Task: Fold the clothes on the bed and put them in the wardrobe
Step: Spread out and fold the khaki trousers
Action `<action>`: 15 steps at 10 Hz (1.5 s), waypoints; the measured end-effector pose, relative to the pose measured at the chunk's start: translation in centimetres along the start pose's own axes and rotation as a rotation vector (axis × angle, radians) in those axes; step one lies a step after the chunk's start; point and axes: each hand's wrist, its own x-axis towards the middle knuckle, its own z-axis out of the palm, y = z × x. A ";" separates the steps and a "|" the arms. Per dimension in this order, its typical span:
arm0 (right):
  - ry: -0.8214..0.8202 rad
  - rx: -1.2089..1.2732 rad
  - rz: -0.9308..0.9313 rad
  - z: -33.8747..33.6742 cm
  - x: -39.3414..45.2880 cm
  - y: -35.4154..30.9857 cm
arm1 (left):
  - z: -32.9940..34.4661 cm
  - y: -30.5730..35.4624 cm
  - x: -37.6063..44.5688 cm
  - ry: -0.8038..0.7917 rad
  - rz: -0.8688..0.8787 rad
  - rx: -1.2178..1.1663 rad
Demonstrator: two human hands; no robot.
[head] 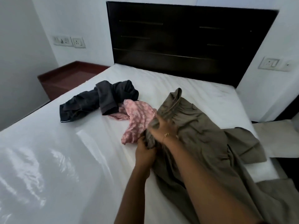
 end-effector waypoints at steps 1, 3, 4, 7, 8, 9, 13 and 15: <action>-0.131 -0.041 0.000 3.0 -1.9 5.2 | -0.4 -0.5 0.1 0.020 0.114 0.198; -0.260 -0.261 0.001 2.7 -3.3 7.6 | -0.5 0.8 -1.8 -0.127 -0.072 0.091; -0.252 -0.295 0.000 2.6 -4.7 8.9 | 0.4 1.1 -3.5 -0.106 -0.185 0.032; -0.220 0.255 0.174 0.4 -12.2 18.1 | 2.6 0.4 -11.9 -0.157 -0.292 0.064; -0.155 0.436 0.246 -2.1 -15.3 17.9 | 3.1 0.0 -13.7 -0.234 -0.296 0.105; -0.159 0.735 0.289 -6.7 -20.6 15.9 | 3.4 1.5 -16.2 -0.299 -0.285 -0.002; 0.104 0.252 -0.106 -18.9 -29.3 3.7 | 7.8 17.2 -18.2 -0.501 0.019 -0.187; 0.272 0.452 -0.255 -27.5 -31.2 -2.4 | 9.9 27.6 -22.7 -0.725 0.134 -0.282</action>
